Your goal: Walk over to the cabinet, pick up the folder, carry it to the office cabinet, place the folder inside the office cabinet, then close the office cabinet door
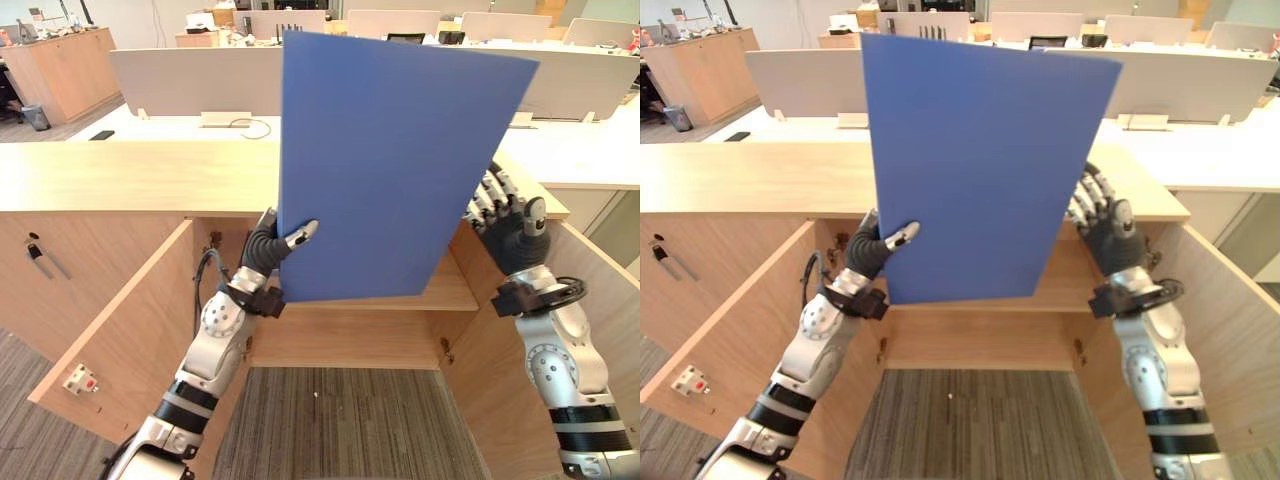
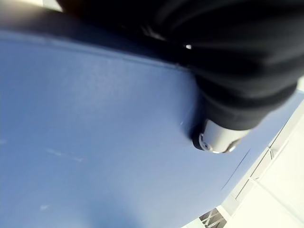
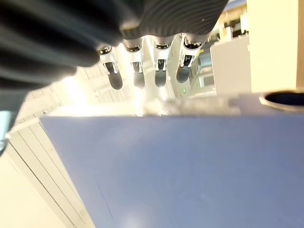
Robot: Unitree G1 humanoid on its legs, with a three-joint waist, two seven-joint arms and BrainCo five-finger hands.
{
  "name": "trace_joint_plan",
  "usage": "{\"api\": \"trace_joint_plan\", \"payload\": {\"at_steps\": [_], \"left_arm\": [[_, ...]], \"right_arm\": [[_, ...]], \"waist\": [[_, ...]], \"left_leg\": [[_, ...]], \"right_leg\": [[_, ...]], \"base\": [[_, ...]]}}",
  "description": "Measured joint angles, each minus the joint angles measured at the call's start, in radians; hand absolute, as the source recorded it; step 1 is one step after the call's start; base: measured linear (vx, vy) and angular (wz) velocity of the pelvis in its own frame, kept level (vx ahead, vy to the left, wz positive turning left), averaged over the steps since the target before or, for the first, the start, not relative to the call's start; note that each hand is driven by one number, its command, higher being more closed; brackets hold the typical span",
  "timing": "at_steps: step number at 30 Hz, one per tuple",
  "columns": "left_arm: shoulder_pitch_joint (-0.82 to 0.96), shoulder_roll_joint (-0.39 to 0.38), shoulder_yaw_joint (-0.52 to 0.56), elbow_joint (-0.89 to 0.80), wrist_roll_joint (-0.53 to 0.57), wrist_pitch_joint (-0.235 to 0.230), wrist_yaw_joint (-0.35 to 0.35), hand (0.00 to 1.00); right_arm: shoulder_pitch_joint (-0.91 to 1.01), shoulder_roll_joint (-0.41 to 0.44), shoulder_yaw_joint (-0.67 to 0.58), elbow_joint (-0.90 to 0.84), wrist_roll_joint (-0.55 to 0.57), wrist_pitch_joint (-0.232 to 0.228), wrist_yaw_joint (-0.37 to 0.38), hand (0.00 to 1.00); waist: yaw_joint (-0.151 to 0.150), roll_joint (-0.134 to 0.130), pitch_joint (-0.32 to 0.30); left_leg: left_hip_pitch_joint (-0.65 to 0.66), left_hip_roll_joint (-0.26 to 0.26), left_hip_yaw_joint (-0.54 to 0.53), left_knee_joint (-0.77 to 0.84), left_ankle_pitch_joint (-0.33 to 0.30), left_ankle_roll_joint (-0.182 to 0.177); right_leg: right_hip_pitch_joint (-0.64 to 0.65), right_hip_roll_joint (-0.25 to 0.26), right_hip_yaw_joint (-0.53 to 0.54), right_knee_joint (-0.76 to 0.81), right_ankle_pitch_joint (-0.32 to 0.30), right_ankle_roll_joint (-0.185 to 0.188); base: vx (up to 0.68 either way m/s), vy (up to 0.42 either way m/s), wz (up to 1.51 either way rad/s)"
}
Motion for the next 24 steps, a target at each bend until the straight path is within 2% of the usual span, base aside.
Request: {"api": "trace_joint_plan", "payload": {"at_steps": [6, 12, 24], "left_arm": [[0.004, -0.004, 0.049, 0.007, 0.002, 0.009, 0.011, 1.00], [0.004, -0.023, 0.055, 0.007, 0.033, 0.009, 0.017, 1.00], [0.004, -0.039, 0.024, 0.006, 0.022, 0.009, 0.017, 1.00]], "right_arm": [[0.001, 0.023, -0.102, -0.001, -0.073, -0.025, -0.055, 0.00], [0.009, 0.030, -0.106, -0.022, -0.073, -0.028, -0.056, 0.00], [-0.008, 0.029, -0.078, -0.016, -0.072, -0.028, -0.054, 0.00]], "waist": [[-0.008, 0.000, 0.000], [-0.012, 0.001, -0.001], [-0.009, 0.002, -0.001]], "left_leg": [[-0.006, 0.000, 0.001, 0.000, -0.001, -0.001], [-0.007, 0.001, 0.003, 0.001, -0.003, -0.003], [-0.007, 0.000, -0.001, 0.001, -0.006, -0.003]], "right_leg": [[-0.005, 0.001, 0.001, -0.003, 0.000, 0.000], [-0.006, 0.001, 0.003, -0.006, 0.003, 0.000], [-0.004, 0.001, 0.000, -0.004, 0.005, 0.002]], "base": [[0.02, -0.036, -0.01], [0.00, 0.000, 0.00], [0.00, 0.000, 0.00]]}}
